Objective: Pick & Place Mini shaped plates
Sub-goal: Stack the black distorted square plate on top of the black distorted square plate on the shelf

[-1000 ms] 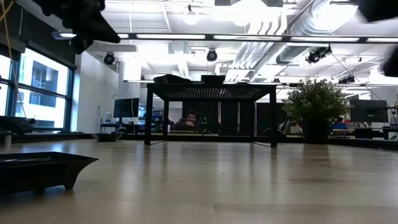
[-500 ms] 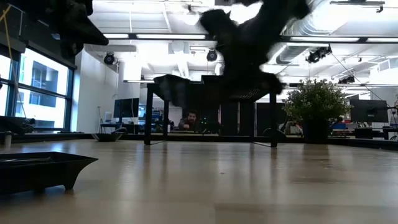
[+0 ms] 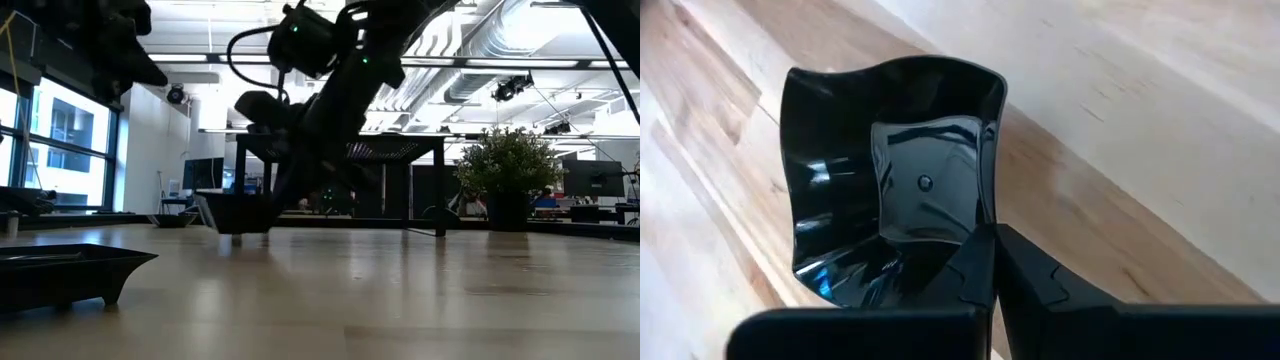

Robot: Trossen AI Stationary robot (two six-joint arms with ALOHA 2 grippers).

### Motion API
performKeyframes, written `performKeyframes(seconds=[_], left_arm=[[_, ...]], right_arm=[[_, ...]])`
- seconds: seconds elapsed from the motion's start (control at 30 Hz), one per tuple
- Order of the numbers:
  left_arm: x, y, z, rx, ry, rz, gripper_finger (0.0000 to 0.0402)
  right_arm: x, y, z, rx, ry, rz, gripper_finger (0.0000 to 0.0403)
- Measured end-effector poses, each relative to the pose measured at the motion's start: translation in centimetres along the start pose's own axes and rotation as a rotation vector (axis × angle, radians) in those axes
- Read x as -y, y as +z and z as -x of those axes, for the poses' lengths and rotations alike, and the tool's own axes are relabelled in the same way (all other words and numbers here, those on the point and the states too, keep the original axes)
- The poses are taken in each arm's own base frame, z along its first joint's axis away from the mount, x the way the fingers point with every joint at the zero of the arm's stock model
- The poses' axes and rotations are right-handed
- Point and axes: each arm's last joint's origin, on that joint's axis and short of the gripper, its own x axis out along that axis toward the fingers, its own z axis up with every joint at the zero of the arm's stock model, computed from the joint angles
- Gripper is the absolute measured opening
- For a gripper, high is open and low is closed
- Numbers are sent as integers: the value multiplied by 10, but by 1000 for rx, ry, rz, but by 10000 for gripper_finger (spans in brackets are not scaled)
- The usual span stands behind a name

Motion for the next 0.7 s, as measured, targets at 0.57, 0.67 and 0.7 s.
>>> performKeyframes(seconds=[0.57,0.67,0.7], left_arm=[[4,-13,-68,-191,192,104,5],[5,-17,-84,-213,211,109,6],[5,-19,-90,-219,215,110,9]], right_arm=[[-10,9,72,56,23,284,86],[-10,1,101,133,25,373,56],[-7,-2,107,143,32,389,43]])
